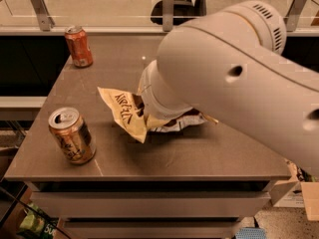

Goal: Move brown chip bag near orange can

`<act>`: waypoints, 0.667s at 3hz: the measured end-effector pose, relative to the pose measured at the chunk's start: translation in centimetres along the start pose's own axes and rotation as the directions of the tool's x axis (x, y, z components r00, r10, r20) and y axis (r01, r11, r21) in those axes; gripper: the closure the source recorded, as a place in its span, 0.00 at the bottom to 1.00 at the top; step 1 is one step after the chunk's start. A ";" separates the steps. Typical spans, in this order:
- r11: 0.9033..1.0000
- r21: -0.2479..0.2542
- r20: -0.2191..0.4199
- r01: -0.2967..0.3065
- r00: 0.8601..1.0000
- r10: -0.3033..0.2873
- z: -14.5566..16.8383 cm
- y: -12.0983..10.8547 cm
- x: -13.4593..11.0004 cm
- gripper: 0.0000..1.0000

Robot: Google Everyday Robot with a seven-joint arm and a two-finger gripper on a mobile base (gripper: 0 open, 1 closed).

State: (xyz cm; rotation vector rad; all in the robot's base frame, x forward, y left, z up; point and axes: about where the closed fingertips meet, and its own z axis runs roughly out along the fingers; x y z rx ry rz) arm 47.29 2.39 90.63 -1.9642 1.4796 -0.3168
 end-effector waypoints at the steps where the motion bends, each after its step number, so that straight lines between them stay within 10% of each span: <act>1: 1.000 -0.029 0.014 -0.006 1.000 0.006 0.5 0.8 -1.1 1.00; 2: 1.000 -0.023 0.014 -0.003 1.000 0.003 0.3 0.6 -1.3 0.84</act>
Offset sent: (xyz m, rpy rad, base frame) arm -0.0062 0.0096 -0.0061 0.0039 0.0269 0.0081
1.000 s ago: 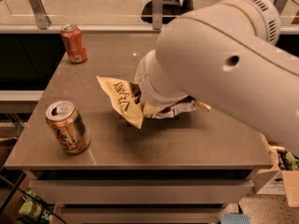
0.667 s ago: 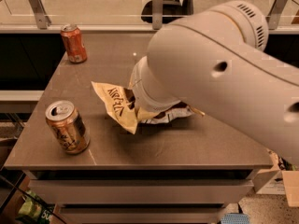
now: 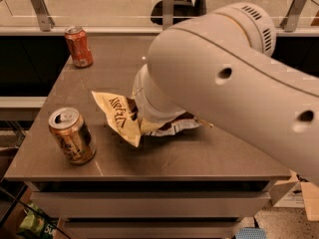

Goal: Move brown chip bag near orange can

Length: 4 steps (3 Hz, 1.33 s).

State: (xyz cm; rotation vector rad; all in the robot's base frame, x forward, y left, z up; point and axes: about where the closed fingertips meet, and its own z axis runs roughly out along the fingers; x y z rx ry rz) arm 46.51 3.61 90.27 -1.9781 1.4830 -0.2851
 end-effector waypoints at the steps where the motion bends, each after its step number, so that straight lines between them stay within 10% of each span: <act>1: 1.000 0.006 0.001 0.004 1.000 -0.004 -0.3 -0.2 -0.3 0.60; 4: 1.000 0.026 0.004 0.015 1.000 -0.015 -1.1 -0.7 -1.1 0.00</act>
Offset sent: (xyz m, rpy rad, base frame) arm -0.0008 0.0015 0.0033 0.0008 -0.0061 0.0020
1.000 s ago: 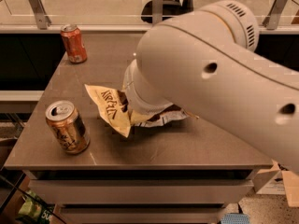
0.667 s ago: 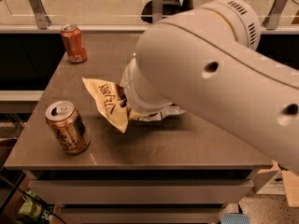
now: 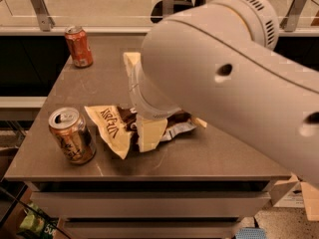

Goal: Move brown chip bag near orange can

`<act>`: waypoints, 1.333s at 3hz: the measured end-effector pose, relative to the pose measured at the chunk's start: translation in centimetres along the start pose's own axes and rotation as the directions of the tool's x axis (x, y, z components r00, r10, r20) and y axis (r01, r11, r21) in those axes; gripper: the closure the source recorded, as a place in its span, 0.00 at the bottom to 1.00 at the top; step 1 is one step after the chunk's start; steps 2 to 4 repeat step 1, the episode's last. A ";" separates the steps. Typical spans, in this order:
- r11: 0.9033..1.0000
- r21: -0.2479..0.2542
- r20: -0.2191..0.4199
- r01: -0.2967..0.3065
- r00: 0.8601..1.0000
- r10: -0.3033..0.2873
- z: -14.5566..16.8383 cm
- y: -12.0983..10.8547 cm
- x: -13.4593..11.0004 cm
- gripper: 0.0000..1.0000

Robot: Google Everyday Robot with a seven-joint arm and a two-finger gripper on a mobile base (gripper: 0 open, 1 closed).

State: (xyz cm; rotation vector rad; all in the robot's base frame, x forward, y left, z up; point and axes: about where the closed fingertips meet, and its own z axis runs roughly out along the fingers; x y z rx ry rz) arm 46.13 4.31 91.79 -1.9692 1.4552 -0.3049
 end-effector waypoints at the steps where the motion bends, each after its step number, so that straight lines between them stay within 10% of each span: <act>1: 1.000 0.000 0.000 0.000 1.000 0.000 0.0 0.0 0.0 0.00; 4: 1.000 0.000 0.000 0.000 1.000 0.000 0.0 0.0 0.0 0.00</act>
Offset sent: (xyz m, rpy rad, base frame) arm 0.0000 0.0000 0.0000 0.0000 0.0000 0.0000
